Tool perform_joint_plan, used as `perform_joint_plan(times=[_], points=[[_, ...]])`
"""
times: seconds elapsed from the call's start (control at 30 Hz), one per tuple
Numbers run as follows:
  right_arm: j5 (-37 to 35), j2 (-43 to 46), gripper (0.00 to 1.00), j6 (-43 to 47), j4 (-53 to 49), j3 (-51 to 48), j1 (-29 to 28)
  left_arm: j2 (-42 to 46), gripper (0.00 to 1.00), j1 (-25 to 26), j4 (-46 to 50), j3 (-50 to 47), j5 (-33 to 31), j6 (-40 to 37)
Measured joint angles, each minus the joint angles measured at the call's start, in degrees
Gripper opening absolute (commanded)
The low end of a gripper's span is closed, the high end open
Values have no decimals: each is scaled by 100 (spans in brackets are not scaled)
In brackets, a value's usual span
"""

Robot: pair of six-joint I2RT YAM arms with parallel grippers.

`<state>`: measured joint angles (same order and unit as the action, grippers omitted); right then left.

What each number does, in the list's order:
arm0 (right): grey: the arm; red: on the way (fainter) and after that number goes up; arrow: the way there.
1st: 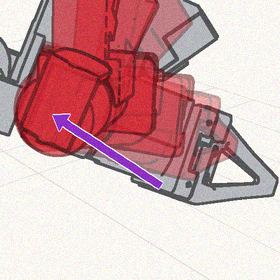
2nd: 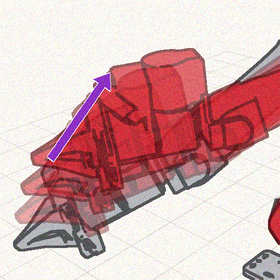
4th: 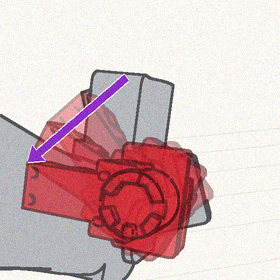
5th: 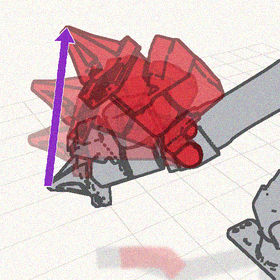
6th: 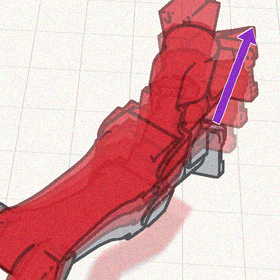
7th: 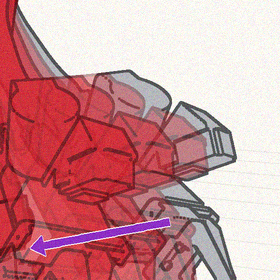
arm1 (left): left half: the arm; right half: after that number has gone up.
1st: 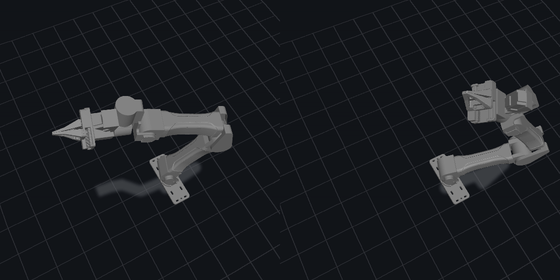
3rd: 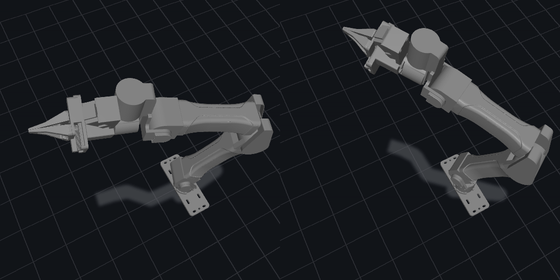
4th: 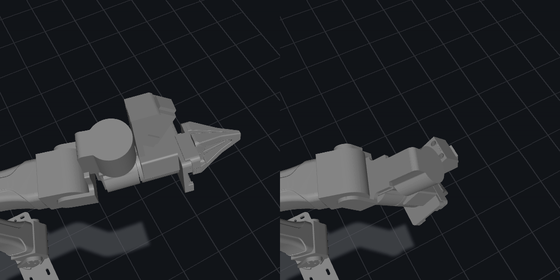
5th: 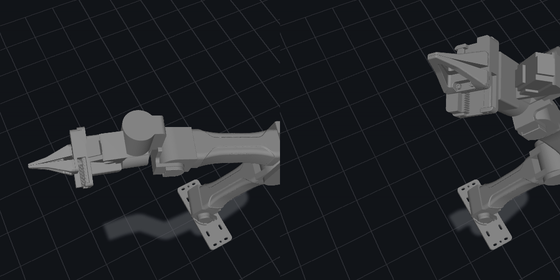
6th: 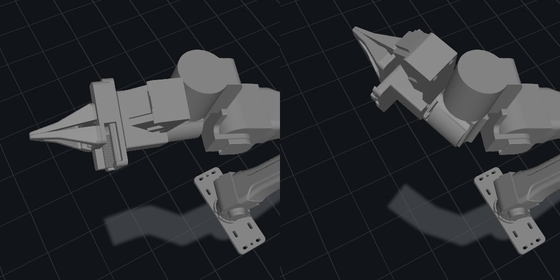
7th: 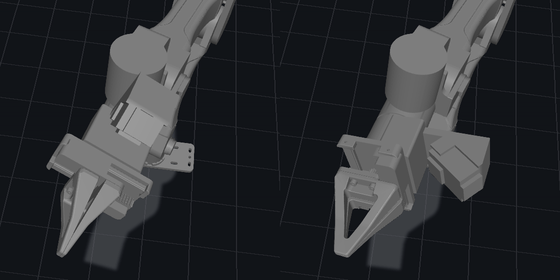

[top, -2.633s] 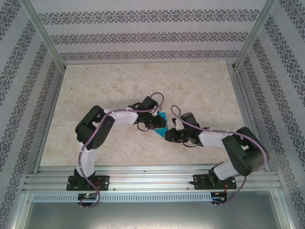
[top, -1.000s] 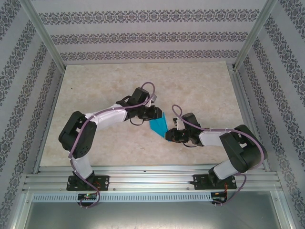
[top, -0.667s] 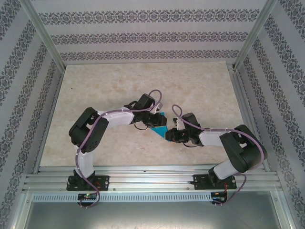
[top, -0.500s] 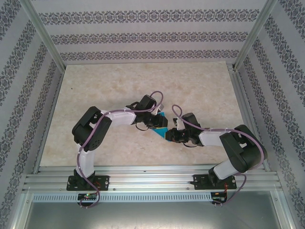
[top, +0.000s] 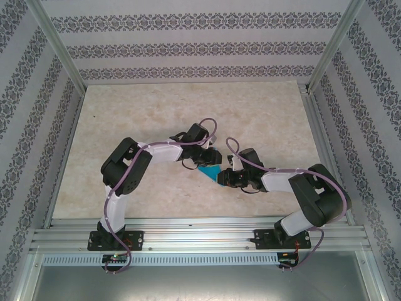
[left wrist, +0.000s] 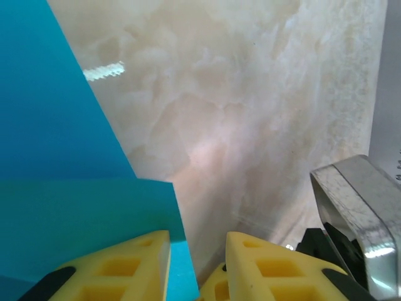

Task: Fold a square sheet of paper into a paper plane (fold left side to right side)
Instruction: Fourth fold the wing at the center of the table.

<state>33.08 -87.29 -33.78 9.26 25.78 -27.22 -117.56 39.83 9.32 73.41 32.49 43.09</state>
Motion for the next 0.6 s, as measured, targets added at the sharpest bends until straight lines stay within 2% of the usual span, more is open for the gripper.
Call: perform_joint_plan(times=[0.4, 0.6], points=[[2, 2, 19, 2, -17, 11, 0, 2, 32, -9, 164, -39, -205, -59], [2, 39, 21, 0, -31, 11, -2, 603, 33, -140, 164, -479, -197, -83]])
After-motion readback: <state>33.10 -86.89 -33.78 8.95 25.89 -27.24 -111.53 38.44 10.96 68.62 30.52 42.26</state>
